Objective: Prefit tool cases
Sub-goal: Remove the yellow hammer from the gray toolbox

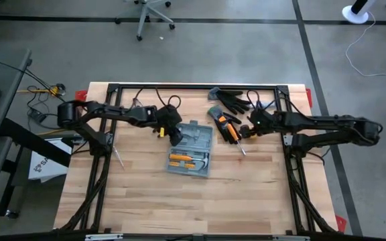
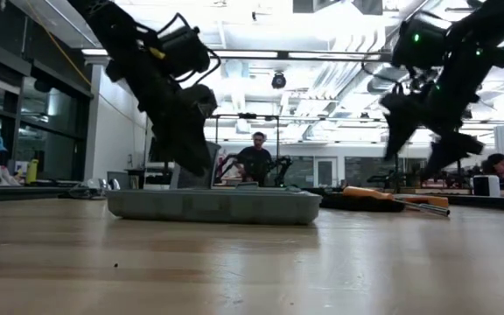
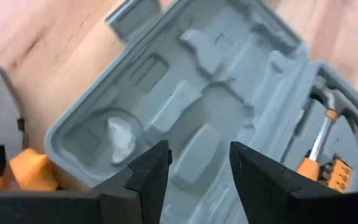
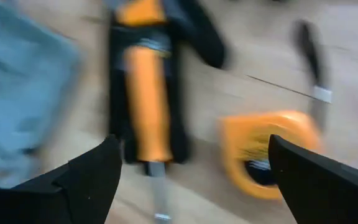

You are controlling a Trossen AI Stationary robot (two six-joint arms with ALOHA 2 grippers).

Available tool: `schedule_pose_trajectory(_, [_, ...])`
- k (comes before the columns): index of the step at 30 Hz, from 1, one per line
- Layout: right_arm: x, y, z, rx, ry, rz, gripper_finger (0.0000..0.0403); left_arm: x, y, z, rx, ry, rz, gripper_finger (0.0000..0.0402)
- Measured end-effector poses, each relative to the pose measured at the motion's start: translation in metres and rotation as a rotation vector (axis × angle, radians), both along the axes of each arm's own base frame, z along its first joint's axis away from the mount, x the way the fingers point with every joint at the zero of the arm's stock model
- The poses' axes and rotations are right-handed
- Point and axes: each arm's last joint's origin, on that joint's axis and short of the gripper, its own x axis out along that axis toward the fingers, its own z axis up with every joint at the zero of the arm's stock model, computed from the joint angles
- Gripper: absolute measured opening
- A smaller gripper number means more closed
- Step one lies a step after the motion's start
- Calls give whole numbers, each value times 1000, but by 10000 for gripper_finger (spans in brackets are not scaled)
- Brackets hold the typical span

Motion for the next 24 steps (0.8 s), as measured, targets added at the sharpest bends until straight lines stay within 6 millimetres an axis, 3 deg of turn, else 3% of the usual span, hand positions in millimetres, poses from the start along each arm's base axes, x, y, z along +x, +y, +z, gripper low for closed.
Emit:
schedule_pose_trajectory(6, [22, 14, 10, 7, -216, 69, 370, 2, -20, 9, 26, -29, -81, 161])
schedule_pose_trajectory(12, [45, 29, 13, -16, -357, 129, 335, 2, -43, 5, 23, 19, -184, 161])
schedule_pose_trajectory(17, [58, 44, 4, -10, -368, 222, 307, 0, -63, 3, 73, 60, -330, 161])
schedule_pose_trajectory(24, [73, 58, -16, -29, -338, 290, 298, -4, -85, -1, 202, 122, -481, 161])
